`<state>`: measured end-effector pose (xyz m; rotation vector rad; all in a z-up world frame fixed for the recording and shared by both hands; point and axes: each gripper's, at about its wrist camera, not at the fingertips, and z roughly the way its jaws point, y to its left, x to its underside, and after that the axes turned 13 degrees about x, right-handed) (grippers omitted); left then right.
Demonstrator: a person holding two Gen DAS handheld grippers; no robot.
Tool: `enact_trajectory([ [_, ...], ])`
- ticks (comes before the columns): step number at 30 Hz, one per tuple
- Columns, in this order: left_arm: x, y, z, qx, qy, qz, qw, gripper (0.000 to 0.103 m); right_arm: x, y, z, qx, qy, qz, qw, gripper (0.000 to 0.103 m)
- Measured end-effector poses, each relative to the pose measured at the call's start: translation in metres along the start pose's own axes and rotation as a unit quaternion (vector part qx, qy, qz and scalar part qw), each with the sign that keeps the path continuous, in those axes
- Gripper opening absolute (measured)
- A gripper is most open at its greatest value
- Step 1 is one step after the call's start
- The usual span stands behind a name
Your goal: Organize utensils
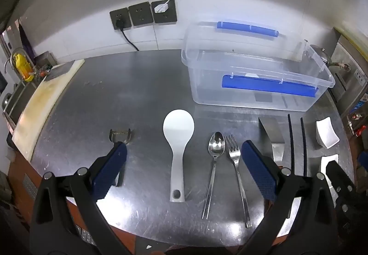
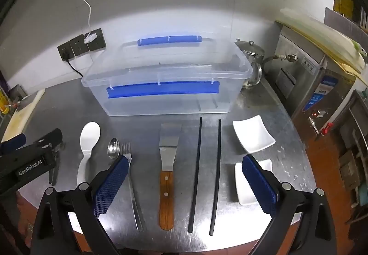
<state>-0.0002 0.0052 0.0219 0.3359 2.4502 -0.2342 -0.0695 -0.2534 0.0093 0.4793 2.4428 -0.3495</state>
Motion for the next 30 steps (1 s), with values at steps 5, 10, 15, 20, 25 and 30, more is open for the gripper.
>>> enact_trajectory([
  [5, -0.006, -0.001, 0.001, 0.003, -0.002, 0.007, 1.0, 0.096, -0.008, -0.006, 0.007, 0.009, 0.01, 0.007, 1.0, 0.098],
  [10, -0.007, -0.005, 0.008, 0.001, 0.013, 0.016, 0.9998, 0.096, -0.01, -0.009, 0.015, 0.018, 0.025, 0.006, 0.999, 0.098],
  [15, -0.006, -0.006, 0.012, 0.004, 0.024, 0.016, 0.9996, 0.096, -0.007, -0.007, 0.023, 0.016, 0.03, -0.001, 0.999, 0.098],
  [20, -0.005, -0.008, 0.015, -0.004, 0.031, 0.019, 0.9993, 0.096, -0.007, -0.004, 0.022, 0.016, 0.04, -0.018, 0.999, 0.098],
  [25, -0.002, -0.008, 0.016, -0.001, 0.038, 0.019, 0.9991, 0.096, -0.007, -0.004, 0.022, 0.021, 0.047, -0.027, 0.998, 0.098],
  [30, 0.0, -0.011, 0.016, 0.0, 0.041, 0.022, 0.9989, 0.096, -0.007, -0.002, 0.021, 0.033, 0.037, -0.035, 0.998, 0.098],
])
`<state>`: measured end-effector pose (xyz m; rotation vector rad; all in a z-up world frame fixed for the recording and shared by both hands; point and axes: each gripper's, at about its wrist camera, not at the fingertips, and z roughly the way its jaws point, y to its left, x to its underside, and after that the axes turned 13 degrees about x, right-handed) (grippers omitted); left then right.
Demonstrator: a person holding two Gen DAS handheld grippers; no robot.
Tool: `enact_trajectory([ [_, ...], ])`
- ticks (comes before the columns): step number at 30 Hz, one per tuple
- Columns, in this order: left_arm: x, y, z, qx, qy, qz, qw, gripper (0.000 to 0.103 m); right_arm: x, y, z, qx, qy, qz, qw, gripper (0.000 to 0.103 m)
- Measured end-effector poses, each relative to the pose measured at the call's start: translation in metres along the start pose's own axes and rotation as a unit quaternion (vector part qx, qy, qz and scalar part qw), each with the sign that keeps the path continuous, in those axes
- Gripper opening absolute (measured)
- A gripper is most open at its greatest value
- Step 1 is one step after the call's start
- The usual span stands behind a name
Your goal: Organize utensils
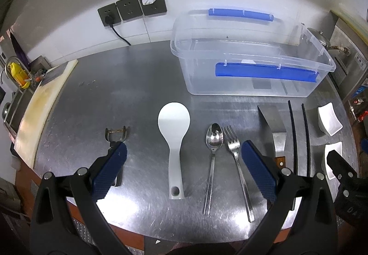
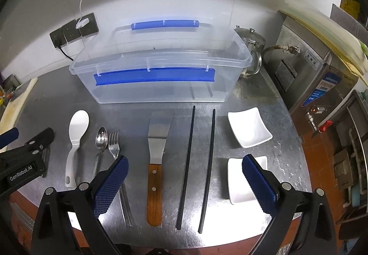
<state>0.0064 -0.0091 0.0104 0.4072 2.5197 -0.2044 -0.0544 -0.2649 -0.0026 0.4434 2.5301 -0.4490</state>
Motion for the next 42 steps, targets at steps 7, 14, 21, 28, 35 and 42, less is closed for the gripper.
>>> enact_trajectory([
  [7, 0.002, -0.001, 0.002, -0.002, 0.005, 0.0, 1.0, 0.096, 0.004, 0.0, 0.004, -0.003, 0.008, 0.0, 1.0, 0.098],
  [14, 0.004, -0.001, 0.003, -0.006, 0.009, 0.001, 0.9999, 0.096, 0.01, 0.004, 0.008, -0.013, 0.022, -0.005, 1.0, 0.098],
  [21, 0.005, 0.0, 0.002, -0.007, 0.009, -0.003, 0.9999, 0.096, 0.01, -0.002, 0.008, -0.011, 0.018, 0.009, 1.0, 0.098],
  [28, 0.006, 0.005, 0.0, -0.012, 0.007, -0.01, 0.9998, 0.096, 0.011, 0.007, 0.009, -0.019, 0.018, -0.008, 1.0, 0.098],
  [35, 0.006, 0.004, 0.004, -0.012, 0.014, -0.007, 0.9998, 0.096, 0.011, 0.007, 0.012, -0.016, 0.029, -0.013, 0.999, 0.098],
  [42, 0.005, 0.002, 0.005, -0.011, 0.015, -0.003, 0.9998, 0.096, 0.011, 0.005, 0.014, -0.009, 0.031, -0.01, 0.999, 0.098],
])
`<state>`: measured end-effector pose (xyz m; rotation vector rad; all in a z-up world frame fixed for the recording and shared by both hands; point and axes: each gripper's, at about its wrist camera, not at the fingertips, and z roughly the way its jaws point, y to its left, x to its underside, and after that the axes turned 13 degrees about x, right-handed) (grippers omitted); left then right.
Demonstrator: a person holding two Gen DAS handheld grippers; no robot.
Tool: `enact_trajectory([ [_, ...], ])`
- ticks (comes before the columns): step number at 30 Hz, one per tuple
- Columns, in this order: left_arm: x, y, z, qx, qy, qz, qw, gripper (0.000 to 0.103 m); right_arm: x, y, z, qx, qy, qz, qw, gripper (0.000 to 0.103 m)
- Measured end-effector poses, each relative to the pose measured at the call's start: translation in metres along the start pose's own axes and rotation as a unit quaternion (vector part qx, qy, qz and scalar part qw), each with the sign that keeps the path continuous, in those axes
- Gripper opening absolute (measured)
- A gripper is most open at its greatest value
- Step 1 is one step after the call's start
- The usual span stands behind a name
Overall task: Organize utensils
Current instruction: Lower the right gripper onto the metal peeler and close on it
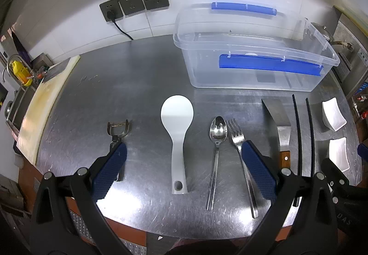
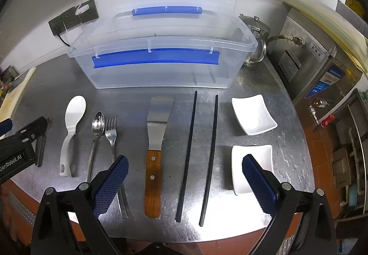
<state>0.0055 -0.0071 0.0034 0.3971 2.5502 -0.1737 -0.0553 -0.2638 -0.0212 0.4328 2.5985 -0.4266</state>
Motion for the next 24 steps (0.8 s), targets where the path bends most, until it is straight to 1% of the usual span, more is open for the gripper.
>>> enact_trajectory([
  [5, -0.001, 0.002, 0.0, 0.009, 0.001, -0.006, 0.9999, 0.096, -0.001, 0.0, 0.0, -0.004, -0.002, -0.002, 1.0, 0.098],
  [7, -0.002, 0.007, -0.002, 0.022, -0.002, -0.017, 0.9996, 0.096, -0.002, 0.002, -0.001, -0.011, -0.004, -0.006, 1.0, 0.098],
  [8, -0.002, 0.012, -0.005, 0.038, -0.007, -0.028, 0.9989, 0.096, -0.004, 0.004, -0.002, -0.017, -0.007, -0.011, 1.0, 0.098],
  [10, -0.001, 0.023, -0.012, 0.049, -0.024, -0.048, 0.9974, 0.096, -0.006, 0.009, -0.003, -0.028, -0.013, -0.023, 0.999, 0.098],
  [11, 0.001, 0.032, -0.018, 0.047, -0.039, -0.062, 0.9962, 0.096, -0.007, 0.013, -0.003, -0.038, -0.017, -0.031, 0.999, 0.098],
  [13, 0.005, 0.047, -0.026, 0.046, -0.057, -0.086, 0.9936, 0.096, -0.009, 0.021, -0.003, -0.06, -0.02, -0.045, 0.997, 0.098],
  [14, 0.009, 0.064, -0.03, 0.051, -0.061, -0.114, 0.9903, 0.096, -0.011, 0.028, -0.002, -0.077, -0.018, -0.055, 0.995, 0.098],
  [16, 0.017, 0.085, -0.032, 0.055, -0.058, -0.149, 0.9856, 0.096, -0.013, 0.041, -0.001, -0.112, -0.015, -0.078, 0.991, 0.098],
  [17, 0.024, 0.102, -0.032, 0.053, -0.052, -0.17, 0.9826, 0.096, -0.015, 0.051, -0.001, -0.135, -0.017, -0.093, 0.986, 0.098],
  [18, 0.028, 0.11, -0.031, 0.05, -0.05, -0.177, 0.9817, 0.094, -0.016, 0.06, -0.001, -0.148, -0.021, -0.102, 0.983, 0.098],
  [19, 0.031, 0.121, -0.03, 0.045, -0.045, -0.183, 0.9811, 0.09, -0.017, 0.075, -0.002, -0.164, -0.022, -0.116, 0.979, 0.098],
  [20, 0.036, 0.135, -0.029, 0.042, -0.039, -0.188, 0.9804, 0.087, -0.017, 0.085, -0.003, -0.174, -0.021, -0.125, 0.977, 0.098],
  [21, 0.04, 0.147, -0.028, 0.047, -0.037, -0.192, 0.9796, 0.083, -0.017, 0.098, -0.004, -0.188, -0.017, -0.135, 0.973, 0.09],
  [22, 0.043, 0.162, -0.026, 0.059, -0.036, -0.195, 0.9783, 0.077, -0.018, 0.113, -0.006, -0.204, -0.011, -0.141, 0.969, 0.076],
  [23, 0.044, 0.173, -0.023, 0.066, -0.034, -0.198, 0.9774, 0.074, -0.019, 0.131, -0.004, -0.216, 0.007, -0.148, 0.965, 0.073],
  [24, 0.044, 0.189, -0.018, 0.08, -0.03, -0.197, 0.9766, 0.066, -0.019, 0.143, -0.004, -0.224, 0.02, -0.154, 0.962, 0.072],
])
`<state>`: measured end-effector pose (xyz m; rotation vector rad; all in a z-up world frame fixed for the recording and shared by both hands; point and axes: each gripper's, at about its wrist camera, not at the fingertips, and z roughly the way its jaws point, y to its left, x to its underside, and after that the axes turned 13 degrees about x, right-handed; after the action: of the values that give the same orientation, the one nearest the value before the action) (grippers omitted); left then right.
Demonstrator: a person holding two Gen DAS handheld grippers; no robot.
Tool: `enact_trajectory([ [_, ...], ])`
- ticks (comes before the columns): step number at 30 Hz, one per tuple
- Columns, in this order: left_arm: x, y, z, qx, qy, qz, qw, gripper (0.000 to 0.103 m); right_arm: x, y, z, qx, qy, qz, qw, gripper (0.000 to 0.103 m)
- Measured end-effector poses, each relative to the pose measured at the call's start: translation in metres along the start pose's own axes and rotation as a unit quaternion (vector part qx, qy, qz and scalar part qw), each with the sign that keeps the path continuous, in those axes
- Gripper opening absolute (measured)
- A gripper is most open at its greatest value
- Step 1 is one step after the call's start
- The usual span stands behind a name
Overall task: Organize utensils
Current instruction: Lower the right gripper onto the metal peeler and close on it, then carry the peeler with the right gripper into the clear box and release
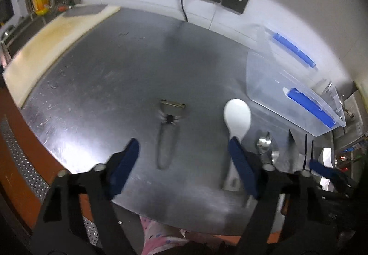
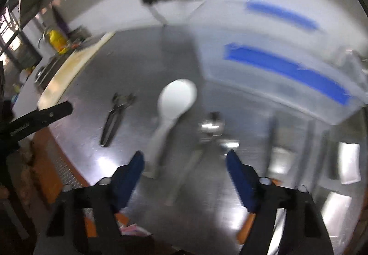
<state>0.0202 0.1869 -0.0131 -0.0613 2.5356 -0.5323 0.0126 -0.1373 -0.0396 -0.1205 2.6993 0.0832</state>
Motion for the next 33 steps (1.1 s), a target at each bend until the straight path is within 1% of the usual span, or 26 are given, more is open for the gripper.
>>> enact_trajectory([
  [1, -0.006, 0.013, 0.003, 0.011, 0.006, 0.0, 0.9999, 0.056, -0.006, 0.016, 0.011, -0.007, 0.015, -0.006, 1.0, 0.067],
  [2, -0.011, 0.022, 0.006, 0.02, 0.008, -0.003, 0.9998, 0.054, -0.011, 0.027, 0.017, -0.011, 0.025, -0.005, 1.0, 0.065],
  [4, -0.024, 0.051, 0.011, 0.061, 0.022, -0.021, 0.9976, 0.045, -0.022, 0.053, 0.032, -0.027, 0.052, 0.004, 0.998, 0.064],
  [5, -0.031, 0.065, 0.016, 0.082, 0.04, -0.02, 0.9956, 0.044, -0.028, 0.069, 0.039, -0.039, 0.063, 0.005, 0.997, 0.064],
  [6, -0.034, 0.073, 0.019, 0.089, 0.049, -0.01, 0.9948, 0.043, -0.033, 0.084, 0.045, -0.043, 0.068, 0.001, 0.997, 0.064],
  [8, -0.042, 0.092, 0.031, 0.106, 0.076, 0.007, 0.9915, 0.043, -0.043, 0.118, 0.064, -0.036, 0.084, -0.011, 0.996, 0.061],
  [9, -0.047, 0.103, 0.042, 0.121, 0.098, 0.005, 0.9878, 0.043, -0.046, 0.131, 0.075, -0.032, 0.095, -0.012, 0.995, 0.055],
  [10, -0.051, 0.108, 0.049, 0.134, 0.113, 0.0, 0.9845, 0.043, -0.048, 0.143, 0.083, -0.031, 0.109, -0.012, 0.993, 0.054],
  [11, -0.057, 0.117, 0.062, 0.156, 0.136, -0.007, 0.9783, 0.043, -0.049, 0.156, 0.094, -0.025, 0.128, -0.009, 0.991, 0.051],
  [12, -0.061, 0.121, 0.071, 0.167, 0.15, -0.009, 0.9744, 0.043, -0.05, 0.163, 0.104, -0.019, 0.138, -0.008, 0.99, 0.046],
  [13, -0.065, 0.125, 0.079, 0.178, 0.162, -0.011, 0.9704, 0.043, -0.05, 0.17, 0.111, -0.013, 0.147, -0.006, 0.989, 0.045],
  [14, -0.072, 0.128, 0.09, 0.197, 0.176, -0.016, 0.9644, 0.043, -0.049, 0.174, 0.115, -0.006, 0.157, 0.003, 0.987, 0.045],
  [15, -0.074, 0.128, 0.096, 0.204, 0.183, -0.018, 0.9614, 0.043, -0.048, 0.179, 0.122, -0.001, 0.164, 0.009, 0.986, 0.044],
  [16, -0.079, 0.129, 0.107, 0.215, 0.196, -0.022, 0.9564, 0.043, -0.048, 0.183, 0.126, 0.001, 0.171, 0.016, 0.985, 0.037],
  [18, -0.083, 0.13, 0.119, 0.226, 0.211, -0.032, 0.9504, 0.043, -0.047, 0.185, 0.132, 0.008, 0.184, 0.033, 0.982, 0.033],
  [19, -0.084, 0.13, 0.125, 0.236, 0.22, -0.037, 0.9457, 0.043, -0.048, 0.186, 0.132, 0.011, 0.182, 0.042, 0.982, 0.028],
  [20, -0.086, 0.131, 0.132, 0.25, 0.233, -0.047, 0.9387, 0.043, -0.051, 0.188, 0.138, 0.015, 0.185, 0.045, 0.982, 0.025],
  [22, -0.086, 0.13, 0.145, 0.269, 0.256, -0.066, 0.9262, 0.043, -0.05, 0.185, 0.136, 0.017, 0.186, 0.056, 0.981, 0.013],
  [23, -0.087, 0.131, 0.147, 0.275, 0.262, -0.072, 0.9223, 0.043, -0.049, 0.186, 0.136, 0.021, 0.187, 0.061, 0.98, 0.007],
  [24, -0.087, 0.13, 0.152, 0.282, 0.271, -0.078, 0.9171, 0.043, -0.047, 0.185, 0.136, 0.019, 0.188, 0.069, 0.98, 0.005],
  [25, -0.087, 0.129, 0.156, 0.285, 0.278, -0.081, 0.9137, 0.043, -0.047, 0.185, 0.134, 0.016, 0.189, 0.077, 0.979, 0.004],
  [27, -0.084, 0.124, 0.164, 0.283, 0.292, -0.081, 0.91, 0.043, -0.047, 0.18, 0.133, 0.013, 0.192, 0.091, 0.977, 0.003],
  [28, -0.084, 0.122, 0.166, 0.281, 0.294, -0.08, 0.9101, 0.043, -0.045, 0.177, 0.132, 0.008, 0.193, 0.1, 0.976, 0.004],
  [31, -0.084, 0.12, 0.169, 0.276, 0.307, -0.08, 0.9075, 0.043, -0.043, 0.16, 0.131, -0.019, 0.204, 0.136, 0.969, 0.004],
  [33, -0.084, 0.121, 0.17, 0.273, 0.314, -0.089, 0.9051, 0.043, -0.042, 0.145, 0.134, -0.049, 0.219, 0.162, 0.961, 0.003],
])
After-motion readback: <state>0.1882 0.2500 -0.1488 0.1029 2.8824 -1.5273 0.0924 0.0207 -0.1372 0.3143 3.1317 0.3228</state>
